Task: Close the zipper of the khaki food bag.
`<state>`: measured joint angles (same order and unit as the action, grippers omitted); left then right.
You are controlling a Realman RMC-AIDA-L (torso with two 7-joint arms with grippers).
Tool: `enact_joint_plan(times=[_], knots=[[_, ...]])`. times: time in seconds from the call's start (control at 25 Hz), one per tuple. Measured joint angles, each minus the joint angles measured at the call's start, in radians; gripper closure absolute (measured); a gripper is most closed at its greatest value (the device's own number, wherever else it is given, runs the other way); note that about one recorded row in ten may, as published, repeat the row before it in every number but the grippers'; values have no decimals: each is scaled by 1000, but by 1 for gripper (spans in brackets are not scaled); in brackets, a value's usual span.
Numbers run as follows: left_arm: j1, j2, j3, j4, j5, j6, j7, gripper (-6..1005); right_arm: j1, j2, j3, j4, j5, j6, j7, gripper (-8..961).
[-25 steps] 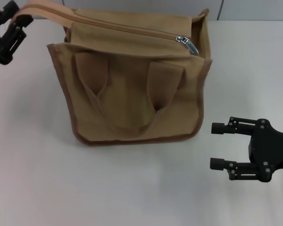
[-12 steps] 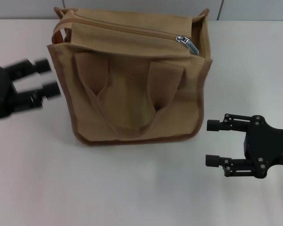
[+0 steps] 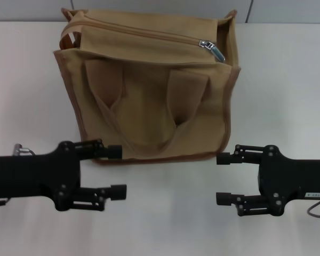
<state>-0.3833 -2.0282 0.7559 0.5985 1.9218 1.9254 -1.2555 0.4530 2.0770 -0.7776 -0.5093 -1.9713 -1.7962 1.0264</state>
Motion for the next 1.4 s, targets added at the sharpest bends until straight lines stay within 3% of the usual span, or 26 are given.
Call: enact_joint_plan(times=[0.36, 1.4], knots=[[-23, -8, 2, -75, 93, -88, 88, 153, 23, 1, -18, 76, 0, 64, -46, 193], [-20, -6, 3, -80, 106, -93, 100, 153, 30, 2, -19, 80, 0, 69, -47, 193]])
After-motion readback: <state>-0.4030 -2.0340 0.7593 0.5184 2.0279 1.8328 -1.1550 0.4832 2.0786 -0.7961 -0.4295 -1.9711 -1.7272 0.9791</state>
